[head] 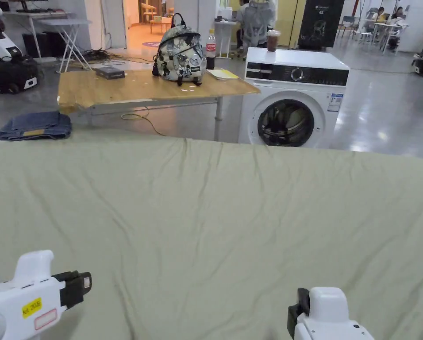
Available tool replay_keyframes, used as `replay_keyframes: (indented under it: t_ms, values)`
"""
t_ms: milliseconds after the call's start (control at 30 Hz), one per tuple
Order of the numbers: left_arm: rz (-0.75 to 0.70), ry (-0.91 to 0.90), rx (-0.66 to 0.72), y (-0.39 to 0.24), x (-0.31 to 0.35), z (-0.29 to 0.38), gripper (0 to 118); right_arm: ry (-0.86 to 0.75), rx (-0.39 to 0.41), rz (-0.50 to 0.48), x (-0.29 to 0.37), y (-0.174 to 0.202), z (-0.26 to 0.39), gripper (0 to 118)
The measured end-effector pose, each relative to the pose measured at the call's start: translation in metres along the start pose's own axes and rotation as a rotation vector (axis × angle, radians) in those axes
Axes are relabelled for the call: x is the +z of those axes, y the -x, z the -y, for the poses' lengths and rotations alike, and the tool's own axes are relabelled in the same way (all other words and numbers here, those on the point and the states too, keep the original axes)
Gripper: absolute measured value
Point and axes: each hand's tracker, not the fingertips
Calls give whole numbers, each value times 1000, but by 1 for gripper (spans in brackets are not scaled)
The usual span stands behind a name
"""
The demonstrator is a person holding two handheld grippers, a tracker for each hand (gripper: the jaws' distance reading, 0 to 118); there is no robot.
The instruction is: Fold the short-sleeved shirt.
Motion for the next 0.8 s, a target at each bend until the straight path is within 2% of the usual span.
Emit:
replay_keyframes:
  t_ms: [233, 500, 567, 700, 767, 800]
  values:
    - [-81, -168, -209, -91, -14, 13, 0, -56, -26, 15, 2, -7, -18, 0]
    - [-198, -324, -246, -129, -9, 20, 0, -130, -53, 44, 8, -15, -33, 0]
    - [-208, -309, -253, -128, -11, 19, 0, -147, -66, 47, 8, -17, -36, 0]
    - [-229, -364, -263, -130, -8, 18, 0, -182, -63, 55, 12, -18, -42, 0]
    - [-227, -446, -287, -133, -2, 17, 0, -203, -63, 57, 14, -18, -44, 0]
    - [-220, -421, -280, -132, -1, 16, 0, -205, -62, 58, 14, -18, -45, 0]
